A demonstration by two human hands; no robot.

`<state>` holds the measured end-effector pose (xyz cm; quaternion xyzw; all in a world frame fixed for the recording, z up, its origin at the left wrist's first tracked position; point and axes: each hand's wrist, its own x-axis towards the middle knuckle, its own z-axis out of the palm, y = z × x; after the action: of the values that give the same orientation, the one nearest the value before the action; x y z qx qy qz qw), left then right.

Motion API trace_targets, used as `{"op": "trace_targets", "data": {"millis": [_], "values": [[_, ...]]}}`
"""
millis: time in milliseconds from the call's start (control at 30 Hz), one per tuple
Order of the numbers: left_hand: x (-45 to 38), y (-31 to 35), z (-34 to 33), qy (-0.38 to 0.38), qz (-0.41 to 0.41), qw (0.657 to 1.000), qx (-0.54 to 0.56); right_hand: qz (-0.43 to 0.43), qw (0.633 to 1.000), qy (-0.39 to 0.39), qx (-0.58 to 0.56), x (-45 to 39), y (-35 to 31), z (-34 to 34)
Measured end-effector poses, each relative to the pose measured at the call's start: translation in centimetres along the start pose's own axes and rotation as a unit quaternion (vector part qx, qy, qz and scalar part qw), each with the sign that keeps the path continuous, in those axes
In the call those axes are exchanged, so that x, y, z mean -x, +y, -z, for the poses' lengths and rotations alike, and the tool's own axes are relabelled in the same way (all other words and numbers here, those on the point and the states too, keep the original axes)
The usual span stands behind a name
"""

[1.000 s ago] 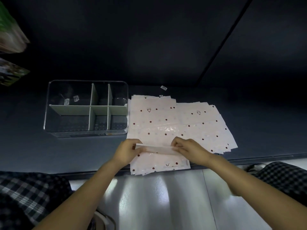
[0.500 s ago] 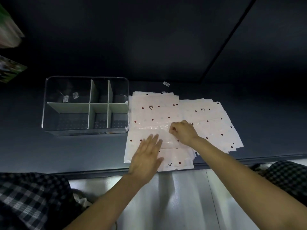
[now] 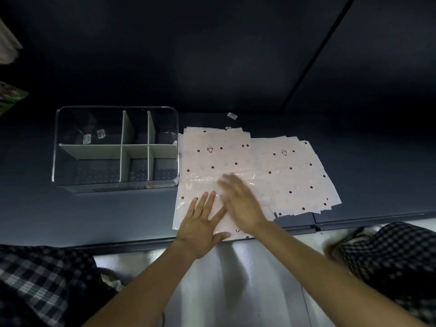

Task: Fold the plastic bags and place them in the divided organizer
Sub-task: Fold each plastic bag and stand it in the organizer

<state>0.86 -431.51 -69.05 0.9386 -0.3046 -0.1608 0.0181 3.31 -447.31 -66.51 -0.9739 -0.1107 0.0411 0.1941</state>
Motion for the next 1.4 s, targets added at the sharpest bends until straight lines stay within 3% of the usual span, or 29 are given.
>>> {"op": "trace_targets", "data": {"millis": [100, 433, 567, 733, 1000, 1167, 1333, 1400], "values": [[-0.1, 0.2, 0.1, -0.013, 0.004, 1.000, -0.004, 0.062, 0.993, -0.100, 0.005, 1.6, -0.7, -2.0], [0.0, -0.2, 0.7, -0.016, 0.018, 0.999, 0.028, -0.138, 0.987, -0.076, 0.015, 3.2, 5.3, 0.5], [-0.2, -0.9, 1.1, -0.033, -0.001, 0.998, 0.053, -0.114, 0.993, -0.005, 0.018, -0.3, 4.3, 2.9], [-0.7, -1.8, 2.0, -0.066, -0.014, 0.996, 0.058, -0.094, 0.985, -0.147, -0.003, -3.9, 2.4, 3.8], [-0.8, -2.1, 2.8, -0.002, -0.037, 0.998, 0.045, -0.149, 0.961, -0.217, 0.083, -2.3, 2.9, 3.8], [-0.3, -1.2, 2.3, 0.040, -0.043, 0.993, 0.100, -0.216, 0.950, -0.209, -0.087, 0.4, 3.1, 3.9], [0.3, -0.6, 1.9, 0.030, -0.048, 0.997, 0.047, -0.305, 0.917, -0.193, -0.170, 2.5, 2.3, 3.3], [0.4, -0.3, 1.9, 0.039, -0.049, 0.998, 0.029, -0.364, 0.886, -0.162, -0.238, 3.0, 1.9, 3.1]]}}
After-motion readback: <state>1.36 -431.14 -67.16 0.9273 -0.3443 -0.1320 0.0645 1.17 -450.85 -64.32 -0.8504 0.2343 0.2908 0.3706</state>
